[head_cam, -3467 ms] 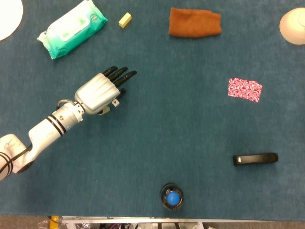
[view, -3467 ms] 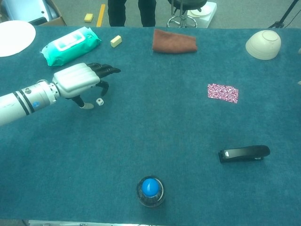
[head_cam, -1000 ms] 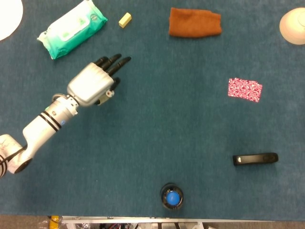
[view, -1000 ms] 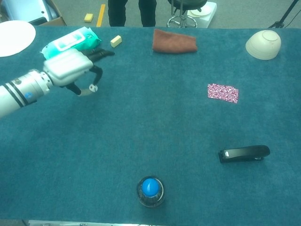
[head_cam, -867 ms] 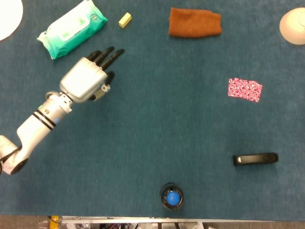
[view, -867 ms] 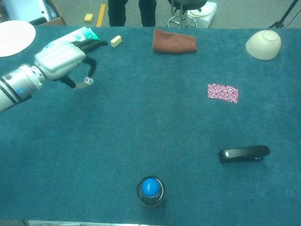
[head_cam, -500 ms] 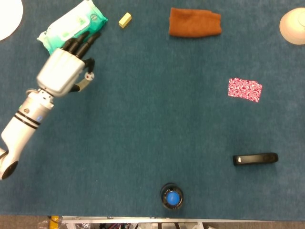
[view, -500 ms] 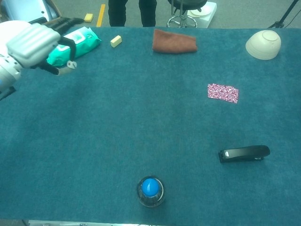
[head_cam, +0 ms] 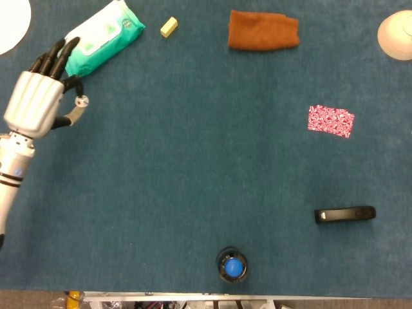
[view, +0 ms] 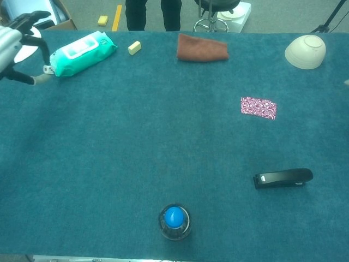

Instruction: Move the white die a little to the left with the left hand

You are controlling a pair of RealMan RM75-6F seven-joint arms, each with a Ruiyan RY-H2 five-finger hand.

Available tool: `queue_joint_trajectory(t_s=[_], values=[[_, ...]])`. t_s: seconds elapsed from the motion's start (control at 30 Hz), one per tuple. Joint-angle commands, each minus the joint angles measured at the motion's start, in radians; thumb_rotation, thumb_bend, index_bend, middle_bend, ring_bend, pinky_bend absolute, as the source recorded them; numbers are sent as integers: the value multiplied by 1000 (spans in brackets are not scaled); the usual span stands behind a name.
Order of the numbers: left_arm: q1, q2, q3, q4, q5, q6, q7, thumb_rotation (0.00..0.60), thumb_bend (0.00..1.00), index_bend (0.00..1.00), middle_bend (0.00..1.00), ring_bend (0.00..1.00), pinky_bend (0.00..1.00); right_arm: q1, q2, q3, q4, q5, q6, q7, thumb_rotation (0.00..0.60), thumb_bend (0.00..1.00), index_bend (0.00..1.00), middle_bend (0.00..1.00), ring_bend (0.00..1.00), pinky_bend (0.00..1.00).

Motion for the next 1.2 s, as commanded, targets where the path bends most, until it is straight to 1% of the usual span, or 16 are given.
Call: queue_joint_trajectory(t_s=[0.03,0.3,0.73,0.8,0.87,0.9,0.93,0.97,1.0,1.03,1.07,1.1,1.13,1.17,1.2], values=[[13,1,0,10,-4,3,-10,600,253,563,0,0,215,4,-19,17,6,-33,40,42,600,0,402,249,189,283],[40,-10,-4,26,0,23,-30,600,253,563,0,0,215,18,-23,20,1,-43,38,29,600,0,402,249,190,283],[80,-59,15,96,-4,-11,-81,600,253,562,0,0,215,12,-15,14,4,-29,34,28,600,0,402,249,190,283],[88,-67,18,109,3,1,-95,600,253,560,0,0,215,12,-15,13,4,-29,34,28,600,0,402,249,190,283],[96,-66,10,108,12,35,-116,600,253,554,0,0,218,12,-16,13,4,-28,32,27,600,0,402,249,190,283],[99,-58,1,97,18,64,-128,600,253,552,0,0,223,13,-16,12,5,-27,31,27,600,0,402,249,190,283],[101,-40,-18,66,28,114,-147,600,253,552,0,0,232,14,-17,12,5,-26,28,25,600,0,402,249,190,283],[101,-21,-34,32,39,155,-162,600,253,553,0,0,240,16,-17,12,6,-26,25,24,600,0,402,249,190,283],[100,11,-60,-25,52,210,-173,600,253,551,0,0,246,18,-19,12,6,-26,22,22,600,0,402,249,190,283],[98,37,-79,-74,61,243,-173,600,253,532,0,0,249,19,-20,12,7,-26,21,21,600,0,402,249,190,283],[94,67,-91,-122,69,259,-166,600,253,491,0,0,249,20,-22,11,7,-28,21,23,600,0,402,249,190,283],[91,98,-95,-171,73,256,-162,600,244,425,0,0,249,20,-24,11,8,-29,21,25,600,0,402,249,189,283],[85,136,-89,-228,78,230,-144,600,221,354,0,0,249,20,-27,9,9,-30,22,29,600,0,402,249,190,283],[83,160,-76,-265,78,197,-117,600,201,304,0,0,249,19,-30,7,12,-32,24,33,600,0,402,249,190,283],[81,167,-62,-280,79,169,-102,600,179,260,0,0,249,18,-31,6,14,-31,24,35,600,0,402,249,190,283]])
